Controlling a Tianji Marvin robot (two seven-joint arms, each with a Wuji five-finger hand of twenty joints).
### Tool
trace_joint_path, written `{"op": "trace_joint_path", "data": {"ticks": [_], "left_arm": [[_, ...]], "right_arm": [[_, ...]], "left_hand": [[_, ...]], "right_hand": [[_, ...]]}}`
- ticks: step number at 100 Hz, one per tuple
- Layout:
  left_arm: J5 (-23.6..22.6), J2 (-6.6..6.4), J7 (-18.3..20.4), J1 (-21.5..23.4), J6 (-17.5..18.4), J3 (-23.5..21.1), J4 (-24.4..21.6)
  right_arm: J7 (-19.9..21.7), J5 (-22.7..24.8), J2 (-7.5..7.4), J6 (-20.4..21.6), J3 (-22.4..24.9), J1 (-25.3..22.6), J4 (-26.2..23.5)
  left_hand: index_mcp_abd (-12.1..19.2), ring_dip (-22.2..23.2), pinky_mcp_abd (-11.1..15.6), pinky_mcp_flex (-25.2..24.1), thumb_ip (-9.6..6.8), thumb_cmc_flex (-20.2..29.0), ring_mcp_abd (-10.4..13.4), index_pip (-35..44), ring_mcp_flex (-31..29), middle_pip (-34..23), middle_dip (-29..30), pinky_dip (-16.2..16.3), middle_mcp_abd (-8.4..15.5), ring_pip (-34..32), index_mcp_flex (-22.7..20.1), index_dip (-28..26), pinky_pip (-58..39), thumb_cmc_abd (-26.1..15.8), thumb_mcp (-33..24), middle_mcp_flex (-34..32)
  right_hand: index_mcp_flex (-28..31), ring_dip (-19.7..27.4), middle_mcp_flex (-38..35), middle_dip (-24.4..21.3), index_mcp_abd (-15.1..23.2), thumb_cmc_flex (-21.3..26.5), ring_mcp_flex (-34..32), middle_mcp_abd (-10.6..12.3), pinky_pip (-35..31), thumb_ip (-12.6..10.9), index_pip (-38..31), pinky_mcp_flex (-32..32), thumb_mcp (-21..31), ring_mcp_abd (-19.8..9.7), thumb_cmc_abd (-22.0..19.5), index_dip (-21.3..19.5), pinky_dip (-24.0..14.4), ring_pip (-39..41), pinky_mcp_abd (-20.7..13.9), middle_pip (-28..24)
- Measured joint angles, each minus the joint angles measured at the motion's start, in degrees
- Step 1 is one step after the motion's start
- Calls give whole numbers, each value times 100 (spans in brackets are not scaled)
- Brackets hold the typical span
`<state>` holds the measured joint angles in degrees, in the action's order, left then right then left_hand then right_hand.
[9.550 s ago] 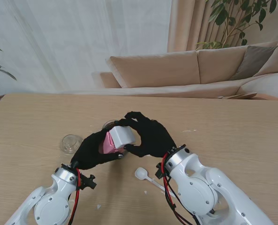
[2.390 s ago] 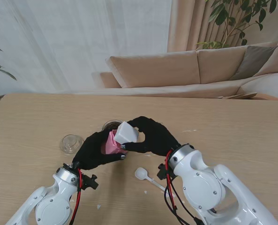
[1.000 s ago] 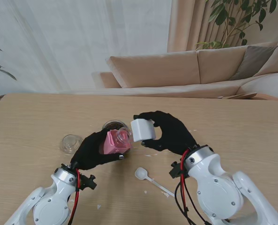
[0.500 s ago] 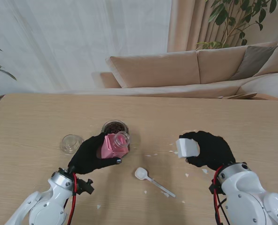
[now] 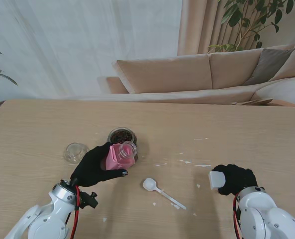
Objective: Portion coffee beans from the glass jar into the coffee jar
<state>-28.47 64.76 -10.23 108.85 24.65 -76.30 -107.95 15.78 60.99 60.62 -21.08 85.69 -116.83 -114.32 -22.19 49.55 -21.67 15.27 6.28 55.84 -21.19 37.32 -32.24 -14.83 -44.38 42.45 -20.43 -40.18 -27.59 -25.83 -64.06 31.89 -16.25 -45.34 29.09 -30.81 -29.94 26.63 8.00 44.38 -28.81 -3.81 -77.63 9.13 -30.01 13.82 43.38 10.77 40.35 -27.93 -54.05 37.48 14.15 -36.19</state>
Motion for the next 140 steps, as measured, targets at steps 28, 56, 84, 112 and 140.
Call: {"op": "trace_joint_path", "data": {"ticks": [28, 56, 84, 112, 140], "left_arm": [[11, 0, -25, -10, 12, 4, 17], [7, 2, -35, -10, 12, -1, 24], [9, 4, -52, -7, 13, -18, 32], [166, 12, -28, 38, 68, -86, 77], [557, 77, -101, 95, 794, -252, 644]], "right_arm": [[-66, 336, -18, -155, -117, 7, 416], [-39, 464, -33, -211, -277, 79, 620], [751, 1067, -52, -83, -203, 19, 441], [602, 949, -46, 121, 17, -233, -17], [93, 758, -33, 382, -141, -305, -458]], "left_hand": [[0, 0, 0, 0, 0, 0, 0, 0, 0, 0, 0, 0, 0, 1, 0, 0, 0, 0, 0, 0], [0, 0, 0, 0, 0, 0, 0, 0, 0, 0, 0, 0, 0, 1, 0, 0, 0, 0, 0, 0], [0, 0, 1, 0, 0, 0, 0, 0, 0, 0, 0, 0, 0, 5, 0, 0, 0, 0, 0, 0], [0, 0, 1, 0, 0, 0, 1, 0, 0, 0, 0, 0, 0, 5, 0, -1, 0, 0, 0, 0], [0, 0, 1, 0, 0, 0, 6, 0, 0, 0, 0, 0, 0, 7, 0, -38, 0, 0, 0, 0]], "right_hand": [[-281, 0, 366, 50, 285, -103, 187, 121, -2, -36, -25, -93, -308, -23, -279, 68, 61, -2, -133, -81], [-556, 0, 1139, 1, 437, -460, 647, 227, 18, -366, 388, -391, -318, -96, -581, 48, 117, -87, -272, 54], [-1986, 84, 1836, -905, 642, -978, 1306, 320, 546, -557, 1414, -853, -174, -108, -757, 877, 118, -623, -418, 1683], [-2049, 615, 1836, -816, 317, -1774, 1492, 367, 1761, -564, 2477, -1202, -636, -205, -866, 261, 396, -1674, -355, 2419], [-1952, 620, 1834, -659, 138, -1655, 1460, 368, 1876, -584, 2055, -1196, -925, -231, -1094, 120, 397, -1752, -265, 1647]]}}
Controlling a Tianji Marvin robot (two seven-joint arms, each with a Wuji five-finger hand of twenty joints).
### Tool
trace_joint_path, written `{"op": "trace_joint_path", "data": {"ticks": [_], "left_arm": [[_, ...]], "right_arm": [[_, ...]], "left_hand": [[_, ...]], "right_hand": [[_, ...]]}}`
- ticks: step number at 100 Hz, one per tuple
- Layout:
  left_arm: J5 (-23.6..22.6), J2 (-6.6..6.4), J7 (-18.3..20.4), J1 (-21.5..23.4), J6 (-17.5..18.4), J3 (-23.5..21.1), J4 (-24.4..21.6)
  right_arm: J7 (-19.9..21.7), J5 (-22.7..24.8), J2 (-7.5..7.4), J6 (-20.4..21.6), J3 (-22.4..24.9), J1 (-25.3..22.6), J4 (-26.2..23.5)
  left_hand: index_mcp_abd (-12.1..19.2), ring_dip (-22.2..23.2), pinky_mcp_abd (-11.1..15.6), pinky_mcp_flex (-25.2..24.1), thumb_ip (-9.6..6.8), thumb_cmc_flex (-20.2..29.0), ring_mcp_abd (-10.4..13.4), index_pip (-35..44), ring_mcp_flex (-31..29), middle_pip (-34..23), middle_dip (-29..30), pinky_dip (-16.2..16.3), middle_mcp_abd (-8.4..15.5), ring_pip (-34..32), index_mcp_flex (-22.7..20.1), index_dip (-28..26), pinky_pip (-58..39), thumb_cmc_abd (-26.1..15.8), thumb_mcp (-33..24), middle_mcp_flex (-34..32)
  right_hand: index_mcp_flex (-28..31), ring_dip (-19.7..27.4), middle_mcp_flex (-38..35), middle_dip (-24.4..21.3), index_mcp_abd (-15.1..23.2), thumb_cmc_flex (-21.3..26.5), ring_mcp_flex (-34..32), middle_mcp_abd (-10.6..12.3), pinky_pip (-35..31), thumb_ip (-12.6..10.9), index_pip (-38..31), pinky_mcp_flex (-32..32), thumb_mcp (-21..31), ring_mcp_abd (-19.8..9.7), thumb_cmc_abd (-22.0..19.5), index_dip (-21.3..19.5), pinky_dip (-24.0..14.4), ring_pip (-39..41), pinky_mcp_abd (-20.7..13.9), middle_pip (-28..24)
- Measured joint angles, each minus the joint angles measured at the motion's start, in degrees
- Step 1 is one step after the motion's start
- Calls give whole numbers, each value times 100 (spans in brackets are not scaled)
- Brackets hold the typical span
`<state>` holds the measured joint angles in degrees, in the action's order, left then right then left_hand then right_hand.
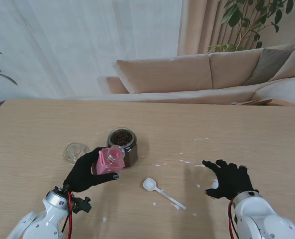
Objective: Portion coffee beans from the glass jar into the coffee jar
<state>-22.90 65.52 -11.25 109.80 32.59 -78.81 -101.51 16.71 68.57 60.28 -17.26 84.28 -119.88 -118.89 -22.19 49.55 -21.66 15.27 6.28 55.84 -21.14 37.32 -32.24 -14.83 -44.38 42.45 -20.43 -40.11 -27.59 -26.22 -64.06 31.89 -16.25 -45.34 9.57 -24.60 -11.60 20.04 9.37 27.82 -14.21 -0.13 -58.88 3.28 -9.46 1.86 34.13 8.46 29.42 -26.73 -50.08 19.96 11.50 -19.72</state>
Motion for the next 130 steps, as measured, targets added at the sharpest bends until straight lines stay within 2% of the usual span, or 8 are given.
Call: {"op": "trace_joint_path", "data": {"ticks": [7, 19, 25, 53, 65, 75, 117, 130], "left_arm": [[151, 17, -19, 6, 51, -33, 160], [333, 29, -6, 42, 77, -97, 312], [409, 34, -8, 55, 77, -109, 362], [996, 47, 156, 53, 155, -105, 600], [1175, 47, 222, -88, 454, -21, 925], [1240, 47, 265, -189, 459, 12, 1089], [1252, 71, 229, -160, 375, -78, 1049], [1313, 70, 258, -139, 413, -102, 1044]], "right_arm": [[-106, -122, -2, 70, -131, 53, -50], [-186, -334, -14, 136, -436, 235, -112], [-232, -422, -19, 153, -605, 351, -126], [-580, -1271, -31, -86, -1312, 757, -116], [-602, -1274, -22, -208, -1531, 863, -34], [-618, -1278, -20, -282, -1683, 924, 46], [-790, -1427, -31, -510, -2393, 1221, 391], [-901, -1177, -33, -715, -2690, 1361, 563]], "left_hand": [[0, 0, 0, 0, 0, 0, 0, 0, 0, 0, 0, 0, 0, 2, 0, 0, 0, 0, 0, 0], [0, 0, 0, 0, 0, 0, 1, 0, 0, 0, 0, -1, 0, 4, 0, 0, 0, 0, 0, 0], [0, 0, 0, 0, 0, 0, 0, 0, 0, 0, 0, -5, 0, 5, 0, 0, 2, 0, 0, 0], [0, 0, 1, -31, 0, 0, 2, 0, 0, 0, 0, -60, 0, 11, 0, 0, 3, 0, 0, 0], [0, 0, 2, -33, 0, 0, 4, 0, 0, 0, -23, -61, 0, 12, 0, 0, 11, 0, 0, 0], [0, 0, 2, -42, 0, 0, 4, 0, 0, 0, -23, -61, 0, 36, 0, 0, 56, 0, 0, 0], [0, 0, 2, -89, 0, 0, 6, 1, 0, 0, -34, -62, 1, 47, 0, 0, 62, 0, 0, 0], [0, 0, 2, -90, 0, 0, 7, 1, 0, 0, -35, -62, 1, 48, 0, 0, 66, 0, 0, 0]], "right_hand": [[148, 0, 0, 45, -51, 66, -163, 0, -6, -4, -204, 107, -48, 0, -60, -2, 0, 7, 14, -377], [502, 0, -184, 140, -899, 66, -353, 0, -6, -4, -514, 272, -50, -1, -158, -112, 0, 105, 105, -815], [752, 0, -310, 146, -1115, 66, -520, -21, -157, -4, -651, 358, -51, -1, -230, -142, 0, 255, 137, -958], [1579, -170, -1002, 276, -1136, 300, -1016, -237, -649, -149, -1026, 703, -10, 7, -689, -287, 0, 843, 213, -1324], [1648, -182, -1121, 313, -1153, 363, -1019, -258, -718, -202, -1087, 759, 58, 39, -750, -287, 0, 907, 274, -1379], [1648, -183, -1121, 319, -1153, 363, -1019, -285, -782, -279, -1123, 761, 113, 40, -750, -287, 0, 917, 274, -1380], [2153, -537, -1171, 783, -1167, 357, -1034, -348, -1328, -319, -1633, 834, 259, 68, -638, -470, -2, 1588, 274, -1988], [2295, -615, -1172, 958, -1167, 333, -1040, -349, -1463, -319, -1804, 838, 318, 68, -473, -647, -11, 1756, 216, -2148]]}}
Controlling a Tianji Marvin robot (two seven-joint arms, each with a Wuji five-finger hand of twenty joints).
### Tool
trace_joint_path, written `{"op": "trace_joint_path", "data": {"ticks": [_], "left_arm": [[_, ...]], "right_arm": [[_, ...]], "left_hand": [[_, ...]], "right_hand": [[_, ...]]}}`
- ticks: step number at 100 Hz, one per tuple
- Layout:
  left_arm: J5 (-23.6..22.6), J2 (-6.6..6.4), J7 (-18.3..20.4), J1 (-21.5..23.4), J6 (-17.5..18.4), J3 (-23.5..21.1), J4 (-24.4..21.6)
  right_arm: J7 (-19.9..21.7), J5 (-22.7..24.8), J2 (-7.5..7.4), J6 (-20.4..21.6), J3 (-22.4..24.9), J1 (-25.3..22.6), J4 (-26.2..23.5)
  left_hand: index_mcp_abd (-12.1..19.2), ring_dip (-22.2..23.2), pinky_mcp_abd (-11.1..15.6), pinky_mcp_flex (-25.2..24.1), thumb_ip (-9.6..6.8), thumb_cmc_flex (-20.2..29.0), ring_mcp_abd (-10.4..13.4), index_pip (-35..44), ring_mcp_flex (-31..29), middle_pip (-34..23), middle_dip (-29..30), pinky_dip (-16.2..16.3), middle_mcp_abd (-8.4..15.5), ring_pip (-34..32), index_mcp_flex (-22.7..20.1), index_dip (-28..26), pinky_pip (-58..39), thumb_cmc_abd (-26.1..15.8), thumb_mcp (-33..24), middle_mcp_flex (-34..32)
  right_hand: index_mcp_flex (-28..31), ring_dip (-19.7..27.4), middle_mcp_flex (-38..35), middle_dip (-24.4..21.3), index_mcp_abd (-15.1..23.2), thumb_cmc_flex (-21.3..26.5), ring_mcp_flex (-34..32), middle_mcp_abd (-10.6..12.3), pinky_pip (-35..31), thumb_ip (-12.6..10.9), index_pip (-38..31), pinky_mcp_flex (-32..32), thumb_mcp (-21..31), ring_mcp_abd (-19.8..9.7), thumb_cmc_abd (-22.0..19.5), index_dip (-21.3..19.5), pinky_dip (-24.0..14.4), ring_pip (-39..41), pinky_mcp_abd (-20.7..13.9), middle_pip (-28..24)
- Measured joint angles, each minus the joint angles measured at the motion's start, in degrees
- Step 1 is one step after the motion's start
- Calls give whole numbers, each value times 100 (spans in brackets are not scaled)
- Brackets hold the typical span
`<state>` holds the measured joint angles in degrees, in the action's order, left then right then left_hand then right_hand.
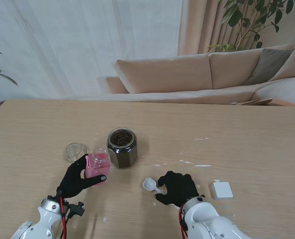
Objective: Portion coffee beans from the glass jar into the coffee jar
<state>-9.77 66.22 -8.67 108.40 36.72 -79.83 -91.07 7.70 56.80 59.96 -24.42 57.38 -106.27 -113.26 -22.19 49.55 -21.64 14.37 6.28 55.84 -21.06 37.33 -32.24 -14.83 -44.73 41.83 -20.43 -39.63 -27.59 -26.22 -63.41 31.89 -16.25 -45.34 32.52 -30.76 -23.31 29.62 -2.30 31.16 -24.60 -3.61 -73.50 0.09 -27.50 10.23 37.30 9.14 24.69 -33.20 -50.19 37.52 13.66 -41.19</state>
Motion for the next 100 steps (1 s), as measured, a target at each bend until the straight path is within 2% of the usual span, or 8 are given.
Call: {"op": "trace_joint_path", "data": {"ticks": [14, 18, 41, 56, 71, 95, 97, 100], "left_arm": [[8, -2, 7, 4, 12, -10, 0], [15, -2, 8, 4, 12, -10, 0], [22, -3, 14, 6, 11, -10, -8], [23, -3, 14, 6, 12, -10, -8], [23, -3, 10, 2, 10, -5, -8], [20, -2, 6, -3, 7, -4, -3], [19, -2, 5, -4, 7, -4, -2], [18, -2, 3, -4, 5, -4, -1]], "right_arm": [[-270, 320, 20, -94, -152, 84, 266], [-274, 314, 20, -108, -184, 115, 321], [-170, 304, 16, -113, -327, 342, 592], [-173, 307, 10, -85, -437, 525, 820], [-132, 375, -11, 20, -551, 705, 985], [-219, 244, -20, 264, -771, 1049, 1257], [-233, 228, -19, 283, -784, 1074, 1278], [-263, 202, -17, 311, -804, 1109, 1308]], "left_hand": [[0, 0, 0, -1, 0, 0, 1, 1, 0, 0, -1, 0, 0, 0, 0, 0, 2, 0, 0, 0], [0, 0, 0, -1, 0, 0, 2, 1, 0, 0, -1, 0, 0, 0, 0, 0, 2, 0, 0, 0], [0, 0, 0, -1, 0, 0, 3, 15, 0, 0, -6, 0, 0, 0, 0, 0, 3, 0, 0, 0], [0, 0, 0, -1, 0, 0, 4, 21, 0, 0, -8, 0, 0, 0, 0, 0, 3, 0, 0, 0], [0, 0, 0, -1, 0, 0, 4, 22, 0, 0, -8, 0, 0, 0, 0, 0, 3, 0, 0, 0], [0, 0, 1, -1, 0, 0, 5, 23, 0, 0, -9, 0, 0, 1, 0, 0, 3, 0, 0, 0], [0, 0, 1, -1, 0, 0, 5, 23, 0, 0, -9, 0, 0, 2, 0, 0, 3, 0, 0, 0], [0, 0, 1, -1, 0, 0, 5, 24, 0, 0, -9, 0, 0, 2, 0, 0, 3, 0, 0, 0]], "right_hand": [[0, -65, 0, 116, 0, -36, -2, 0, -67, 0, -45, 0, 97, 0, 110, -89, -4, 122, -1, -77], [0, -66, 4, 127, 0, -36, 6, 0, -68, 6, -45, 0, 125, 0, 216, -92, -7, 125, -3, -78], [-29, -66, 115, 136, 33, -96, 160, -3, -71, 6, -45, -12, 164, 0, 151, -151, -56, 128, -75, -82], [-34, -66, 119, 137, 470, -94, 214, 32, -71, 10, -128, -29, 243, 0, 402, -285, -57, 128, -78, -77], [-180, -66, 189, 163, 1022, -39, 218, 102, -71, 65, -457, -68, 586, 0, 693, -548, -68, 128, -138, -73], [-186, -86, 185, 217, 1372, 127, 218, 175, -74, 83, -1112, -69, 973, 0, 1070, -1074, -128, 133, -141, -73], [-184, -86, 183, 222, 1455, 169, 218, 176, -78, 227, -1153, -69, 977, 0, 1101, -1080, -130, 133, -142, -80], [-174, -86, 183, 225, 1467, 232, 218, 178, -78, 220, -1211, -69, 983, 0, 1132, -1081, -138, 133, -143, -80]]}}
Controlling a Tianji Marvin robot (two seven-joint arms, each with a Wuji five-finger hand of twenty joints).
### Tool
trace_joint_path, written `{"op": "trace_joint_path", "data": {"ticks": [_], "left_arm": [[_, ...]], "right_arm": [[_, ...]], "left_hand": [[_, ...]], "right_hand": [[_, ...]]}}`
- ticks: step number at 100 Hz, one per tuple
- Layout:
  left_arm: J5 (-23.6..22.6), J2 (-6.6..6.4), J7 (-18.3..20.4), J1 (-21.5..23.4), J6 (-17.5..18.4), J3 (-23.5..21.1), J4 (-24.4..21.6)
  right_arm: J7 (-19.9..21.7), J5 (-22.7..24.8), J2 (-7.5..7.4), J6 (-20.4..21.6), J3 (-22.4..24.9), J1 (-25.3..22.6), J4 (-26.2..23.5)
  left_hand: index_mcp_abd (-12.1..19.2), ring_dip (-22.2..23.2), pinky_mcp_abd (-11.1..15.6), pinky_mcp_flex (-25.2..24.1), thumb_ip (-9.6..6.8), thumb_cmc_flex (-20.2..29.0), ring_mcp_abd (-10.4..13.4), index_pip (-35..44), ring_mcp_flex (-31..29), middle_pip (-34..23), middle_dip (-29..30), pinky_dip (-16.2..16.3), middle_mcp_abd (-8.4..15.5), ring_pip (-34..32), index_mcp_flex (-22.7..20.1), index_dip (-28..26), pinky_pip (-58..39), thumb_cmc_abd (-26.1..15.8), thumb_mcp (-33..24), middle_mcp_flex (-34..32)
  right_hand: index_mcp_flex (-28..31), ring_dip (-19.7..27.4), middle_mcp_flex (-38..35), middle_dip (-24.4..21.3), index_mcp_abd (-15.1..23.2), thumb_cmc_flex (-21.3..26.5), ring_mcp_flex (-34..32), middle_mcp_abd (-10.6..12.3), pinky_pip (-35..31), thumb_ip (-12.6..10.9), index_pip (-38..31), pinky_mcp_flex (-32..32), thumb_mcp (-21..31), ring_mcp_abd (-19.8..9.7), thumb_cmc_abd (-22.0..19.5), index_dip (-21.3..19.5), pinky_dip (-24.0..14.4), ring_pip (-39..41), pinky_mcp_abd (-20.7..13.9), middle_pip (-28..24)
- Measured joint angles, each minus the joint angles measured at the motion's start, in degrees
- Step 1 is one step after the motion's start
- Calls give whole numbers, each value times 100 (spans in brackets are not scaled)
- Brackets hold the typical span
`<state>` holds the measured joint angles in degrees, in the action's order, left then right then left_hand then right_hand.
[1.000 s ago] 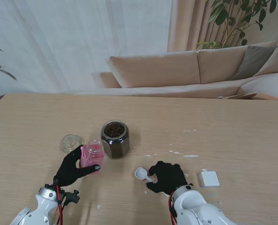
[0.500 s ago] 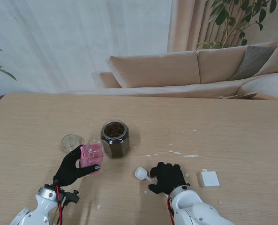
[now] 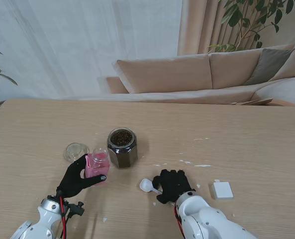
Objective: Portion coffee beans from the glass jar into the coffee jar
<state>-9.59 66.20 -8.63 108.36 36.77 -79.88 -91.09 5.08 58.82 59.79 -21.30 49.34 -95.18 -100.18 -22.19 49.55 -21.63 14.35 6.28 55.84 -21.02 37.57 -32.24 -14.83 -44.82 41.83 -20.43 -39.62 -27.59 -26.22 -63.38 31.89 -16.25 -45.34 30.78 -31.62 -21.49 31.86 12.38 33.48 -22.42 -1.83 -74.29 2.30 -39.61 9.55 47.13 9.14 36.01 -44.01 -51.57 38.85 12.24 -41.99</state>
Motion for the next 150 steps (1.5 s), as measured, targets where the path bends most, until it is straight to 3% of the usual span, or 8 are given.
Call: {"op": "trace_joint_path", "data": {"ticks": [14, 32, 40, 59, 114, 141, 150], "left_arm": [[-5, 0, -4, -4, -8, -1, 2], [-9, 0, -9, -10, -17, 4, 5], [-13, 0, -9, -11, -18, 5, 5], [-22, 0, -12, -14, -18, 6, 10], [-37, 2, -22, -31, -41, 9, 31], [-43, 3, -36, -45, -44, 14, 46], [-44, 4, -42, -47, -45, 15, 49]], "right_arm": [[-35, -62, 11, 102, -35, 97, 71], [-46, -62, 22, 138, -5, 94, 72], [-61, -63, 23, 120, -5, 91, 73], [-188, -170, 36, 90, -43, 107, 167], [-293, -383, 72, 193, -194, 322, 331], [-330, -396, 84, 315, -114, 281, 344], [-366, -402, 89, 371, -59, 242, 333]], "left_hand": [[0, 0, 0, 0, 0, 0, 0, 0, 0, 0, 0, 0, 0, 3, 0, 0, 0, 0, 0, 0], [0, 0, 0, 0, 0, 0, 0, 1, 0, 0, -1, 0, 0, 4, 0, 0, 0, 0, 0, 0], [0, 1, 0, 0, 0, 0, 0, 1, 0, 0, -1, 0, 0, 4, 0, 0, 0, 0, 0, 0], [0, 1, 0, 0, 0, 0, 0, 3, 0, 0, -1, 0, 0, 4, 0, 0, 0, 0, 0, 0], [0, 0, 0, 0, 0, 0, 1, 5, 0, 0, -2, 0, 0, 4, 0, 0, 23, 0, 0, 0], [0, 0, 0, -1, 0, 0, 1, 6, 0, 0, -2, 0, 0, 4, 0, 0, 27, 0, 0, 0], [0, 1, 0, -1, 0, 0, 1, 6, 0, 0, -2, 0, 0, 4, 0, 0, 27, 0, 0, 0]], "right_hand": [[19, 1, -1, 1, 139, 185, 1, 23, -5, 195, -135, 0, 63, 0, 71, 0, -47, 0, -1, -1], [330, 1, -5, 1, 140, 334, 2, 27, -57, 266, -335, 0, 138, 0, 190, 585, -49, 0, -1, -1], [512, 1, -7, 1, -169, 334, 2, 27, -59, 267, -346, 4, 138, 0, 210, 875, -51, 0, -1, -1], [792, -59, -189, -7, -300, 334, 44, 27, -67, 267, -934, 59, 121, 12, 277, 1327, -54, 172, -1, -10], [1153, -233, -448, -7, -148, 448, 9, 27, -69, 267, -1453, 62, 64, 19, 279, 1363, -54, 378, -1, -21], [1153, -189, -661, -16, -13, 448, -132, 27, -69, 267, -1637, 88, 226, -16, 273, 1005, -54, 294, 3, -125], [1144, -76, -1023, -197, 9, 450, -400, 27, -66, 267, -1647, 232, 300, -49, 213, 815, -41, 26, 62, 164]]}}
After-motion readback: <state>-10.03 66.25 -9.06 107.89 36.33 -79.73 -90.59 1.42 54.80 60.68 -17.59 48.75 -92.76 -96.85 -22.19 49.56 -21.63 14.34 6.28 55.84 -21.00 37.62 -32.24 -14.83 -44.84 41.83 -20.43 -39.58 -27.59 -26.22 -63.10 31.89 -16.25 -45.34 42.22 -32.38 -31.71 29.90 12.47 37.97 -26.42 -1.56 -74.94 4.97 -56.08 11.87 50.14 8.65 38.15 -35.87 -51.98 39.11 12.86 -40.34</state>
